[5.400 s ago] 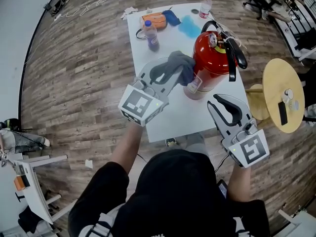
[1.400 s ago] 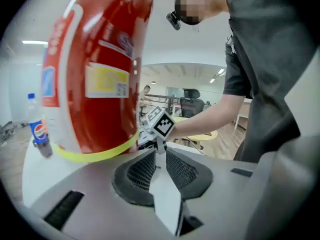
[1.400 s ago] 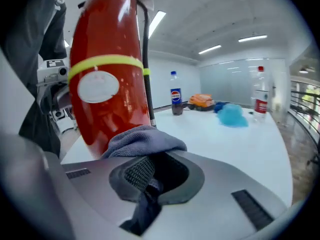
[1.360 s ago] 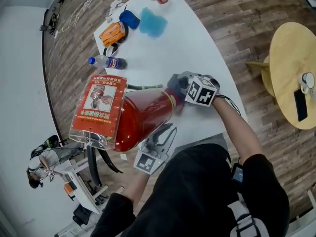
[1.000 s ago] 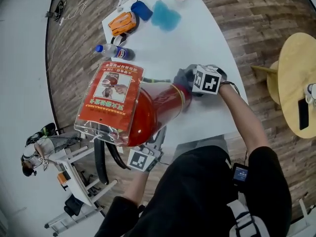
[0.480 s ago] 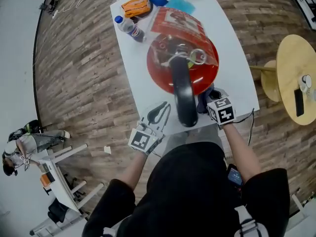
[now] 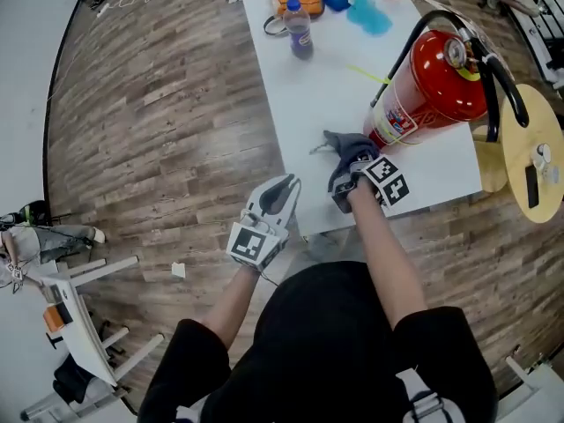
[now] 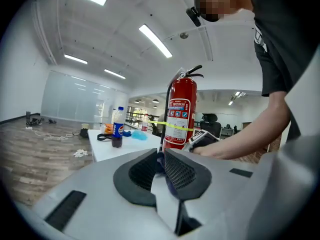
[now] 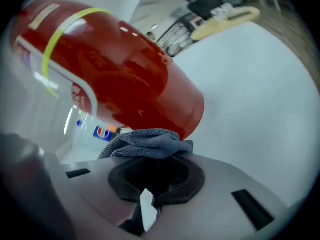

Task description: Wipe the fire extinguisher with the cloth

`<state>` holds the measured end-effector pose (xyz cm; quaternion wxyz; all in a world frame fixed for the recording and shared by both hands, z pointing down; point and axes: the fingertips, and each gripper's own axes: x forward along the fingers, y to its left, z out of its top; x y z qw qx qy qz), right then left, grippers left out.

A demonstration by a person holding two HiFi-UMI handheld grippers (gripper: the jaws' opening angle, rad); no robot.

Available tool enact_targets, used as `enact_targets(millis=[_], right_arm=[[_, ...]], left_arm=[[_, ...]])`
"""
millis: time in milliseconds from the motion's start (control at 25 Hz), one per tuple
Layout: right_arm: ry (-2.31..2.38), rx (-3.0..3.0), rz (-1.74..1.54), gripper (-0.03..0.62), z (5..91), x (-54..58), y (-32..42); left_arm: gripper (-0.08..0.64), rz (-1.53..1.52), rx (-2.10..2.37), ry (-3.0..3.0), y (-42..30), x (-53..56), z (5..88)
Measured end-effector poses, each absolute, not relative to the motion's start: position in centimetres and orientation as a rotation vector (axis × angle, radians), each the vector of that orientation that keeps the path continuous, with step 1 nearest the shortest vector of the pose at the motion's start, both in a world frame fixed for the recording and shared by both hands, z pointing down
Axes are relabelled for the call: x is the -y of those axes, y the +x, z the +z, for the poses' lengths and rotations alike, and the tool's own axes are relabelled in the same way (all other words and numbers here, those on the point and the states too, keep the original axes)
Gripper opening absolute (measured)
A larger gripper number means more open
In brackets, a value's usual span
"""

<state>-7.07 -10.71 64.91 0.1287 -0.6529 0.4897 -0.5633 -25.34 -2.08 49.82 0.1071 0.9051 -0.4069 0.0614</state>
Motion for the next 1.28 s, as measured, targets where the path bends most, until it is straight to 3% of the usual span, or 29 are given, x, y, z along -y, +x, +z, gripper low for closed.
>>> enact_targets(millis=[160, 360, 640, 800, 1000, 1280], right_arm=[[-1.667, -0.884, -1.572, 0.036, 65.1, 13.4, -8.4], [-1.52, -0.727, -1.411, 0.036, 64.5, 16.9, -8.6], [-1.631, -1.208, -1.598, 0.035, 64.1, 12.7, -8.6], [-1.834, -1.687, -1.624, 0.037, 64.0, 8.6, -4.9], [-2.13, -2.195, -1.17, 0.035, 60.2, 7.0, 3.9], [-1.964, -2.752, -0.496, 0.037, 47.7, 4.8, 5.1]], left_arm=[[0.061, 0.24, 1.203, 2.67, -28.6, -0.2, 50.3], [0.061, 0.353, 1.16, 2.691, -30.5, -2.6, 51.6], [0.061, 0.374, 1.107, 2.697, -30.0, -3.3, 52.5], [0.061, 0.353, 1.021, 2.732, -26.9, -2.8, 52.9], [0.054, 0.343, 0.939, 2.738, -22.4, -1.9, 52.3], [0.04, 0.313, 0.853, 2.875, -16.8, 0.4, 47.2]])
